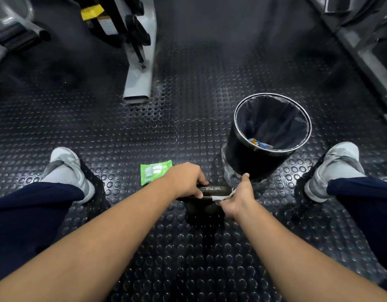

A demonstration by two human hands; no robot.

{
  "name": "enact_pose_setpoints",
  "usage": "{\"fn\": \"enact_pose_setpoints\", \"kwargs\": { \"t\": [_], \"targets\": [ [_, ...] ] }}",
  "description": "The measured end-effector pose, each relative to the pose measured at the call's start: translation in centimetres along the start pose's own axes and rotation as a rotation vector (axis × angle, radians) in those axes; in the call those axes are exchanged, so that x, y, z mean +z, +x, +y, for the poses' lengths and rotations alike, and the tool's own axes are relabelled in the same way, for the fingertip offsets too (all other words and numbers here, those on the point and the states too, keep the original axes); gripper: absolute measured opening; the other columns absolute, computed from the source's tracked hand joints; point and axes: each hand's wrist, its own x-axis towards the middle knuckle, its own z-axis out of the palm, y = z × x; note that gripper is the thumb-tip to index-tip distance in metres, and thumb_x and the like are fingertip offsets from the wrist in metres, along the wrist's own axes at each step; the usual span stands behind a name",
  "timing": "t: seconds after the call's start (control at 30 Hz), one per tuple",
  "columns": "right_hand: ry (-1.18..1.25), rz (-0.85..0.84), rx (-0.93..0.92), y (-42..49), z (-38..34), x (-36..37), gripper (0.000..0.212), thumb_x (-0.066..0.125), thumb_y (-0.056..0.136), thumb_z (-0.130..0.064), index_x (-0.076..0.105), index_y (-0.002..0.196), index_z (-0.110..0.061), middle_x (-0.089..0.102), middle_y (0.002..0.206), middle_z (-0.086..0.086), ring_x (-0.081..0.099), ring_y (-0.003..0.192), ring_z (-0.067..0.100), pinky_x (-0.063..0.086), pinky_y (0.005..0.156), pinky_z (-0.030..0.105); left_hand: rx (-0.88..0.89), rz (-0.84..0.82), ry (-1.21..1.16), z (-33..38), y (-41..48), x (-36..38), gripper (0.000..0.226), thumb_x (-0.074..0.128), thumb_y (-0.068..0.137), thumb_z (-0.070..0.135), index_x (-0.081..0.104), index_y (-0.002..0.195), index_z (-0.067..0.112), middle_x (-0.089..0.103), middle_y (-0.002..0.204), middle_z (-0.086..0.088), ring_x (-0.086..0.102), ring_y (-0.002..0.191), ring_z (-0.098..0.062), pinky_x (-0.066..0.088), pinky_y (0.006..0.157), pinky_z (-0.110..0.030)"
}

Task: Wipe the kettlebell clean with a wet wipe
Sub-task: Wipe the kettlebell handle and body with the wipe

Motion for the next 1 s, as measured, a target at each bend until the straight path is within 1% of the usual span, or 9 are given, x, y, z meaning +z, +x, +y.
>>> {"fn": "enact_pose_setpoints", "kwargs": {
  "t": [0.1,0.2,0.4,0.53,0.63,0.8,0.87,0.93,1.0],
  "targets": [
    [-0.017,-0.118,-0.012,0.4,0.3,-1.2,0.093,0.045,0.085,-0.081,0.057,0.133,-0.002,0.068,0.12,0.028,0.068,0.109,0.045,0.048,0.103,0.057,0.005,-0.015,-0.006,-0.1,0.2,0.0,0.053,0.087,0.076,0.044,0.07,0.127,0.041,0.068,0.127,0.014,0.061,0.118,-0.016,0.053,0.091,-0.032],
    [0.005,-0.048,-0.083,0.0,1.1,-1.0,0.093,0.056,0.078,-0.081,0.059,0.13,-0.004,0.07,0.117,0.025,0.07,0.104,0.044,0.051,0.1,0.057,0.01,-0.025,-0.007,-0.1,0.1,-0.2,0.053,0.087,0.077,0.043,0.071,0.127,0.04,0.068,0.128,0.014,0.061,0.119,-0.016,0.053,0.094,-0.035],
    [0.002,0.046,-0.12,-3.1,1.3,1.9,0.076,0.055,0.084,-0.074,0.054,0.115,-0.005,0.063,0.112,0.025,0.067,0.092,0.043,0.054,0.067,0.054,0.008,-0.023,-0.004,0.2,-0.1,-0.5,0.053,0.087,0.076,0.043,0.072,0.126,0.039,0.07,0.124,0.014,0.062,0.115,-0.016,0.054,0.091,-0.035],
    [-0.046,0.004,-0.152,-2.5,2.1,0.8,0.088,0.054,0.079,-0.081,0.06,0.126,-0.007,0.071,0.115,0.019,0.072,0.1,0.035,0.055,0.091,0.049,-0.001,-0.031,-0.01,0.2,0.1,-0.6,0.053,0.089,0.075,0.042,0.073,0.125,0.039,0.071,0.123,0.015,0.063,0.113,-0.014,0.055,0.09,-0.034],
    [-0.111,-0.029,-0.143,-1.7,3.0,-0.7,0.1,0.051,0.073,-0.089,0.059,0.133,-0.009,0.071,0.119,0.018,0.071,0.105,0.034,0.056,0.093,0.047,0.0,-0.04,-0.014,0.2,0.1,-0.7,0.052,0.089,0.075,0.04,0.073,0.124,0.038,0.07,0.123,0.014,0.063,0.113,-0.015,0.054,0.091,-0.034],
    [-0.122,-0.036,-0.141,-2.8,1.8,0.1,0.094,0.048,0.078,-0.086,0.061,0.125,-0.005,0.071,0.115,0.02,0.071,0.102,0.037,0.056,0.085,0.048,-0.006,-0.034,-0.016,0.1,0.2,-0.6,0.052,0.09,0.074,0.041,0.073,0.124,0.038,0.069,0.126,0.015,0.062,0.114,-0.015,0.055,0.093,-0.036],
    [-0.083,0.01,-0.13,-3.3,1.7,1.3,0.089,0.051,0.078,-0.084,0.056,0.123,-0.008,0.064,0.124,0.019,0.066,0.11,0.04,0.054,0.093,0.055,0.004,-0.028,-0.014,0.1,0.2,-0.5,0.052,0.089,0.074,0.043,0.074,0.123,0.038,0.068,0.127,0.016,0.062,0.115,-0.015,0.054,0.092,-0.036],
    [-0.109,0.047,-0.13,-3.8,1.8,2.2,0.095,0.054,0.073,-0.086,0.049,0.137,-0.016,0.054,0.139,0.018,0.059,0.121,0.041,0.048,0.103,0.057,0.012,-0.025,-0.003,0.1,0.2,-0.5,0.052,0.089,0.074,0.044,0.074,0.123,0.038,0.067,0.128,0.017,0.061,0.117,-0.015,0.054,0.092,-0.036],
    [-0.147,0.084,-0.133,-3.7,2.0,2.2,0.102,0.054,0.069,-0.089,0.047,0.141,-0.018,0.051,0.144,0.017,0.057,0.125,0.041,0.049,0.101,0.057,0.008,-0.026,-0.004,0.2,0.2,-0.6,0.052,0.089,0.074,0.044,0.074,0.123,0.038,0.068,0.128,0.016,0.062,0.117,-0.015,0.055,0.091,-0.036]
  ]
}}
